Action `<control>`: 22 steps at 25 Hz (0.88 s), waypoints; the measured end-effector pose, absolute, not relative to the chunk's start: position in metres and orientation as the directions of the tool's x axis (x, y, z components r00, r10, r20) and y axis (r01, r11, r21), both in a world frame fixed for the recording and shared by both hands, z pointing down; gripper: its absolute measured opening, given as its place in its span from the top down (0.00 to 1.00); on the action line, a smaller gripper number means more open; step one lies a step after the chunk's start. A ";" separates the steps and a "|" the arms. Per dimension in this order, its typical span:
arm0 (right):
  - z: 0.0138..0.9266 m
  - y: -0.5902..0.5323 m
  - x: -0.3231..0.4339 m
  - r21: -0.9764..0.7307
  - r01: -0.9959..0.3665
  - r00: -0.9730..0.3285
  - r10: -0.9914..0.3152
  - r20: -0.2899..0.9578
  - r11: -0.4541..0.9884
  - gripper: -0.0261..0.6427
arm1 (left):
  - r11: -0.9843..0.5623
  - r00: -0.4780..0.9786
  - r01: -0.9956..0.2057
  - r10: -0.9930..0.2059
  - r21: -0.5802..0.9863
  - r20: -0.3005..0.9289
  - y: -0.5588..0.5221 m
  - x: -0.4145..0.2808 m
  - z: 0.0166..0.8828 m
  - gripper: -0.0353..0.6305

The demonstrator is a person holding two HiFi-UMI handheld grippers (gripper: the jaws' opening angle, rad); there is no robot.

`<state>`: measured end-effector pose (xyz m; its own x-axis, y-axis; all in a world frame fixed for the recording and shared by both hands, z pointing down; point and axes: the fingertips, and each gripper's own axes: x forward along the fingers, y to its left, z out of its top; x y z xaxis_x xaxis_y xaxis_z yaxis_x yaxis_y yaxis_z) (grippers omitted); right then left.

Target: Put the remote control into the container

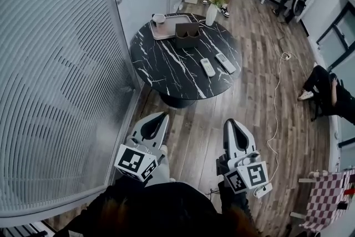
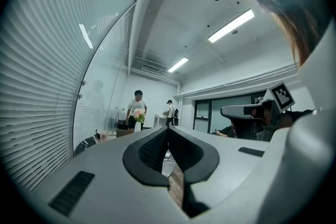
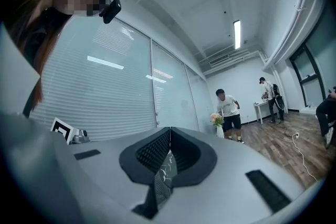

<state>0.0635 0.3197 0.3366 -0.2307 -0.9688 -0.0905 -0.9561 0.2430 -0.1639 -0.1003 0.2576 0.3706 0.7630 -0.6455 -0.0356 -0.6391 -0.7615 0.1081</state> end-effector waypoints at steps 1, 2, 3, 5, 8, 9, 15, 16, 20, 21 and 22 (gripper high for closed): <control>0.335 0.312 0.064 -0.161 -0.956 -0.231 -0.969 -0.089 0.243 0.94 | -0.763 0.765 -0.637 -0.643 0.108 -0.038 0.250 -0.099 0.369 0.93; 0.334 0.305 0.065 -0.158 -0.957 -0.231 -0.969 -0.089 0.243 0.94 | -0.765 0.766 -0.635 -0.641 0.107 -0.042 0.242 -0.097 0.367 0.93; 0.332 0.297 0.065 -0.156 -0.958 -0.230 -0.969 -0.091 0.242 0.94 | -0.768 0.768 -0.632 -0.639 0.105 -0.045 0.234 -0.096 0.365 0.93; 0.327 0.281 0.066 -0.153 -0.959 -0.225 -0.969 -0.099 0.238 0.94 | -0.773 0.773 -0.626 -0.633 0.103 -0.049 0.218 -0.094 0.361 0.93; 0.322 0.258 0.064 -0.151 -0.960 -0.221 -0.970 -0.105 0.235 0.94 | -0.780 0.780 -0.617 -0.624 0.101 -0.051 0.194 -0.093 0.357 0.93; 0.322 0.251 0.063 -0.152 -0.960 -0.220 -0.970 -0.104 0.234 0.94 | -0.782 0.782 -0.615 -0.621 0.101 -0.051 0.187 -0.093 0.357 0.93; 0.319 0.208 0.056 -0.157 -0.961 -0.214 -0.972 -0.098 0.228 0.94 | -0.788 0.789 -0.607 -0.613 0.102 -0.046 0.141 -0.098 0.354 0.93; 0.319 0.201 0.055 -0.155 -0.962 -0.213 -0.972 -0.097 0.226 0.94 | -0.789 0.789 -0.606 -0.612 0.103 -0.046 0.133 -0.100 0.354 0.93; 0.320 0.173 0.053 -0.156 -0.964 -0.203 -0.974 -0.100 0.217 0.94 | -0.793 0.793 -0.601 -0.608 0.103 -0.050 0.104 -0.103 0.356 0.93; 0.320 0.166 0.053 -0.157 -0.964 -0.200 -0.974 -0.102 0.215 0.94 | -0.794 0.794 -0.600 -0.606 0.102 -0.050 0.097 -0.104 0.356 0.93; 0.320 0.160 0.052 -0.157 -0.964 -0.198 -0.975 -0.104 0.213 0.94 | -0.795 0.795 -0.599 -0.605 0.101 -0.050 0.091 -0.104 0.356 0.93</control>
